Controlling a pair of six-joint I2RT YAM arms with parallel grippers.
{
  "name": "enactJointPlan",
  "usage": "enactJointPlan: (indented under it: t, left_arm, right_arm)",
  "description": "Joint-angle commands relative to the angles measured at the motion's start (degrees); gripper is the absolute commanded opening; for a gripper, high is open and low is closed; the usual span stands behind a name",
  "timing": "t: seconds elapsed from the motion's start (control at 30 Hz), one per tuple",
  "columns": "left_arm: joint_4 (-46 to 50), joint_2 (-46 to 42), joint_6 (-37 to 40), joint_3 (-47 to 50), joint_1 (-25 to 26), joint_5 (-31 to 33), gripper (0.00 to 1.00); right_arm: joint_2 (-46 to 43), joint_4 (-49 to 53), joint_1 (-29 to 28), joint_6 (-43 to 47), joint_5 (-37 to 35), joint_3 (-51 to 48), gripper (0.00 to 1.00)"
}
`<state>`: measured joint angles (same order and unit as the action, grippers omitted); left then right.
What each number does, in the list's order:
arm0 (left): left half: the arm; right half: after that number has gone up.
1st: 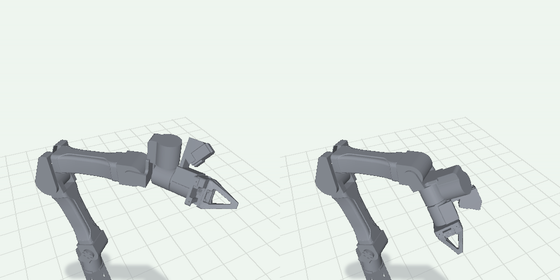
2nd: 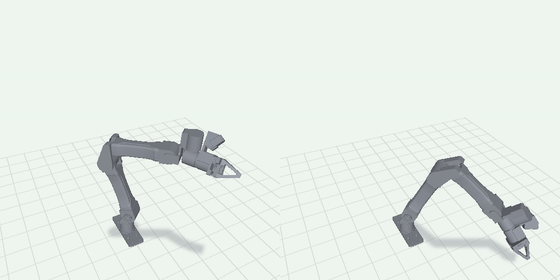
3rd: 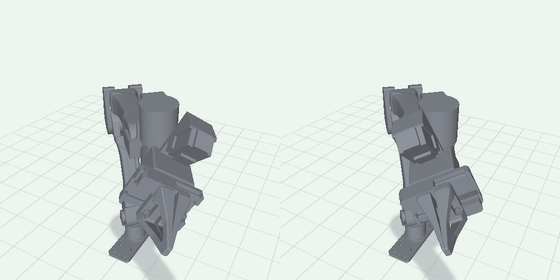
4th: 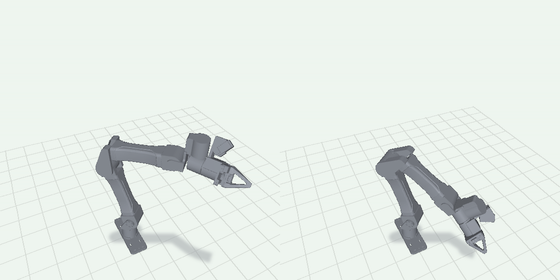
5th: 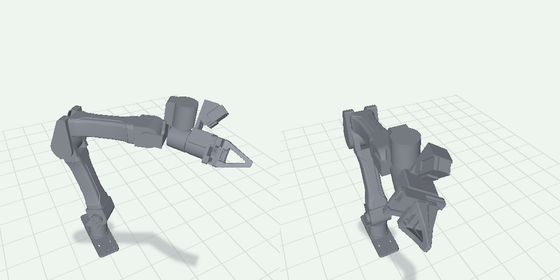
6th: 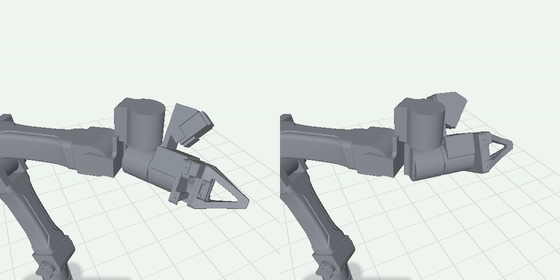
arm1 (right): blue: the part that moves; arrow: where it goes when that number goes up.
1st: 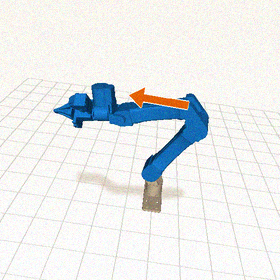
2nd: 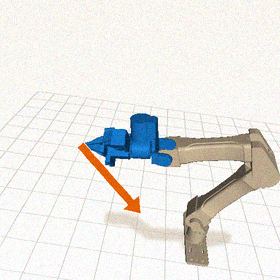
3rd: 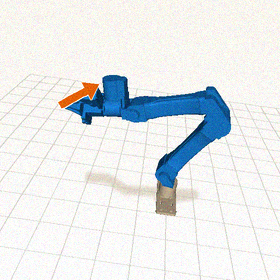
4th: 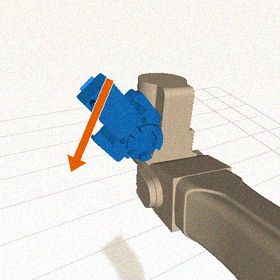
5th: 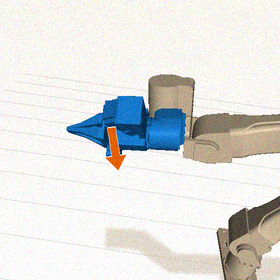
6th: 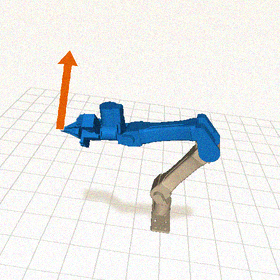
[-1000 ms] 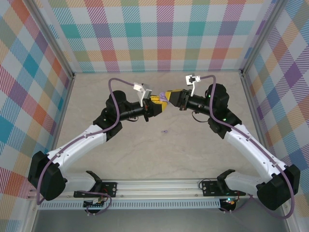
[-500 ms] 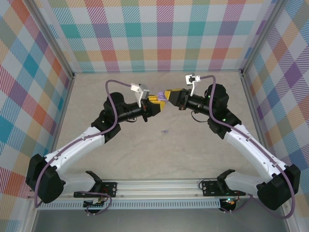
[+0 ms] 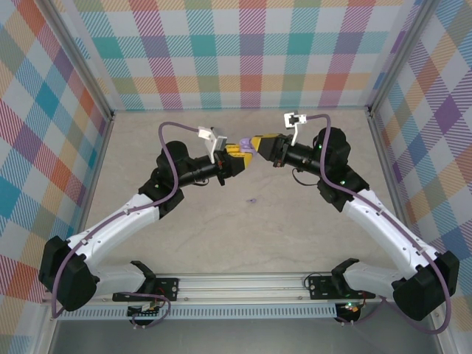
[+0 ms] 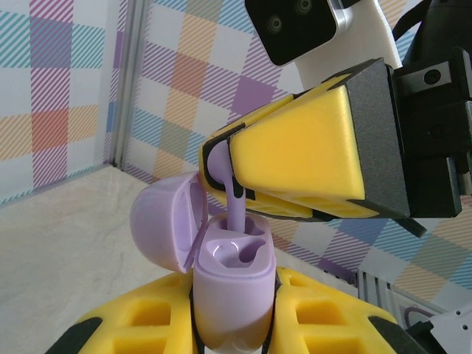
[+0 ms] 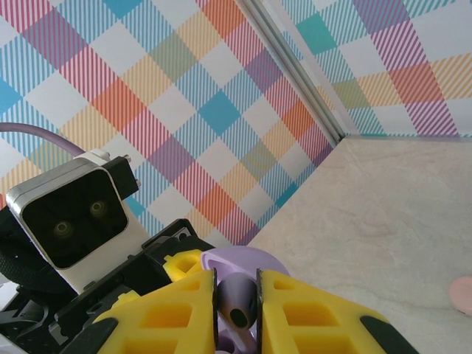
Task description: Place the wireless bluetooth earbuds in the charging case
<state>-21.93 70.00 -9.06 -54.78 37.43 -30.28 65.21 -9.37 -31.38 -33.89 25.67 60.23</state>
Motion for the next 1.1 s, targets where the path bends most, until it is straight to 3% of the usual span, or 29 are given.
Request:
enactJointPlan:
  t: [0.0,0.27,0.37,0.63,1.07]
  left_arm:
    - [-5.1,-1.6,-0.8,0.1,0.9,1.1,0.0]
    - [-8.0,0.0,0.2,0.5,0.9,2.0,0.0]
    - [-9.4,0.9,3.1,0.7,0.8,-1.1,0.0]
    - [-8.7,2.5,6.0,0.0,1.2,-1.5,0.0]
    - [-9.8,1.2,5.8,0.4,1.9,-2.3,0.0]
  right_arm:
    - [0.2,-0.4,-0.7,-0.1,0.3,1.8,0.17]
    - [-0.6,-0.9,-0.8,-0.6,0.4,3.2,0.17]
    - [-0.9,-0.8,-0.8,-0.7,0.4,3.9,0.17]
    - [-1.1,-0.9,-0.8,-0.7,0.7,4.6,0.16]
    - [-0.6,-0.2,-0.8,0.7,-1.0,3.7,0.17]
